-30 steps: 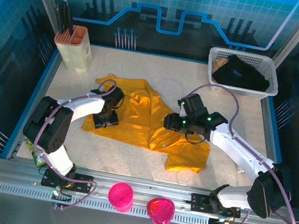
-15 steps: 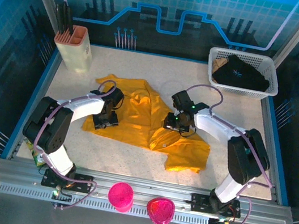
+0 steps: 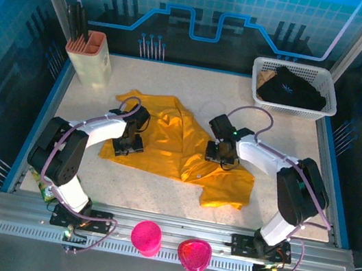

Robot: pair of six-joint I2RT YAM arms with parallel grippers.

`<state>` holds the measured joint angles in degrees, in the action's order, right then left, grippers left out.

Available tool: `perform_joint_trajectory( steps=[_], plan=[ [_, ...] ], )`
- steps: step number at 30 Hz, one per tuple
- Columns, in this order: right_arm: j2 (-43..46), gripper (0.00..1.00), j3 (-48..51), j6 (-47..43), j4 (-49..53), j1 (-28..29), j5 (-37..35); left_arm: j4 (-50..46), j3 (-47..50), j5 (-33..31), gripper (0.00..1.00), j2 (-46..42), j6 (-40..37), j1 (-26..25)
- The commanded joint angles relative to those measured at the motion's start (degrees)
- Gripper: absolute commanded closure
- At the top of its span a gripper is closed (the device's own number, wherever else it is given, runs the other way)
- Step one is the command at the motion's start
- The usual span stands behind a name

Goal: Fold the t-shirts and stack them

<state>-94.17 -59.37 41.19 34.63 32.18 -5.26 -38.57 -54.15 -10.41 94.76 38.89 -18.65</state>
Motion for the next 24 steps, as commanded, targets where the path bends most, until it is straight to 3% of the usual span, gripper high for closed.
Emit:
perform_joint_trajectory(
  steps=[1, 7, 16, 24],
  plan=[
    [3.1, 0.69, 6.6, 4.6, -0.8, -0.4, 0.0, -0.2, 0.9, 0.3, 0.45, -0.5, -0.7, -0.1],
    [6.2, 0.71, 13.9, 7.9, -3.7, 0.8, 1.5, 0.3, 1.7, 0.6, 0.45, -0.6, -0.7, -0.1],
    [13.3, 0.7, 5.7, 4.9, 1.1, 2.3, 3.5, 0.2, 2.0, 0.3, 0.45, -1.7, -0.8, -0.1],
    [3.6, 0.71, -2.2, 2.9, -1.7, 1.1, 6.2, 0.7, 2.2, 0.9, 0.45, -1.0, -0.8, -0.1]
  ],
)
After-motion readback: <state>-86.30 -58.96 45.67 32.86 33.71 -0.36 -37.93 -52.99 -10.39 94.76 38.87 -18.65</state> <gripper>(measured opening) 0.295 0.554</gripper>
